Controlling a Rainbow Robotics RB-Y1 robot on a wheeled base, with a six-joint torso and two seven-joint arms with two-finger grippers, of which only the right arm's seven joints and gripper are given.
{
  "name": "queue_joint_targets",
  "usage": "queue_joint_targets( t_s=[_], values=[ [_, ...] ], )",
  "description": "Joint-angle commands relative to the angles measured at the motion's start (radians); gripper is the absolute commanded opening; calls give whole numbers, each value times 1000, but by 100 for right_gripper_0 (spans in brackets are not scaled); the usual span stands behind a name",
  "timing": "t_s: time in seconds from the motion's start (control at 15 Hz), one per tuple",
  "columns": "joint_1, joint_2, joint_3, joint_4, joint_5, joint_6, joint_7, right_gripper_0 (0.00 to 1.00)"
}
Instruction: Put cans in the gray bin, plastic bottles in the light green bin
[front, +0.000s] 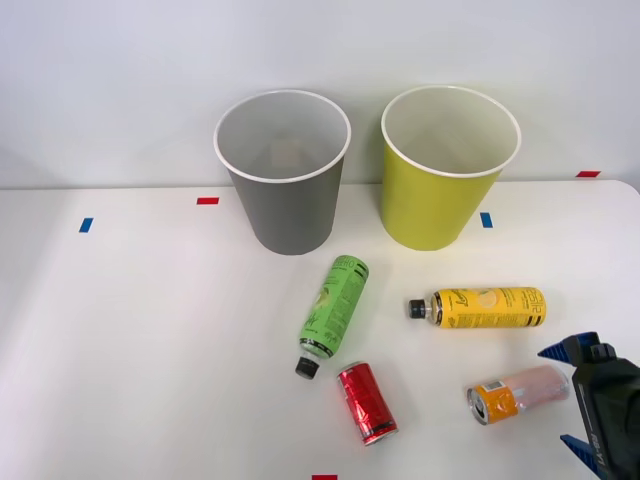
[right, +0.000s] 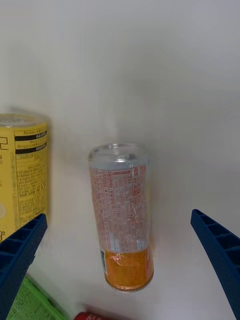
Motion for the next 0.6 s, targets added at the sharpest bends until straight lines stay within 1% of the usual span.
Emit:
queue_joint_targets(
  t_s=[0.07, 0.4, 0.6],
  values=[
    [-34, -13, 15, 54, -1, -2, -1, 100],
    [-78, -13, 72, 112, 34, -2, -1, 100],
    [-89, -13, 81, 112, 34, -2, -2, 100]
  ],
)
